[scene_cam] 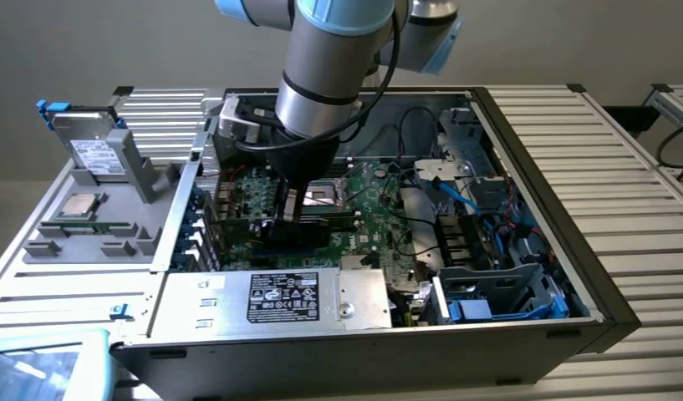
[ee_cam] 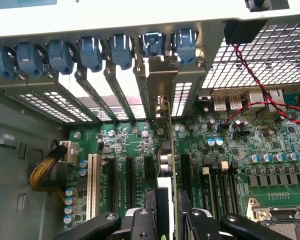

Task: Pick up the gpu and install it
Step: 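Insert the gpu into the slot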

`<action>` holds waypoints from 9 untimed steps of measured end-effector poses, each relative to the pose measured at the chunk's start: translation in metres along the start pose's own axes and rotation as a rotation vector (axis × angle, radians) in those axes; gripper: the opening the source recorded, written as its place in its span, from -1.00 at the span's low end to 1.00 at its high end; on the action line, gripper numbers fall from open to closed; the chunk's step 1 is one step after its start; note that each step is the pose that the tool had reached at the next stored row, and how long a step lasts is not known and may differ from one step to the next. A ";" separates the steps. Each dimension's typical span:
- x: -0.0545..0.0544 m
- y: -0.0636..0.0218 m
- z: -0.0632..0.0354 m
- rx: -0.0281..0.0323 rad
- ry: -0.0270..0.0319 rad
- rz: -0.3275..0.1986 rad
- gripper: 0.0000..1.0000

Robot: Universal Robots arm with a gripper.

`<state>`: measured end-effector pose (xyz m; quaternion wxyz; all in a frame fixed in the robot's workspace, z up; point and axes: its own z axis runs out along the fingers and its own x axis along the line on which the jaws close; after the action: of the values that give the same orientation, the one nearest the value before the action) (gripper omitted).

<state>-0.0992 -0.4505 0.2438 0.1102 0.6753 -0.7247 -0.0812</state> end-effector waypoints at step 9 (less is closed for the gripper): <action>0.000 -0.0001 0.0002 0.0001 -0.0003 0.000 -0.45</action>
<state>-0.0991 -0.4505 0.2436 0.1101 0.6754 -0.7247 -0.0812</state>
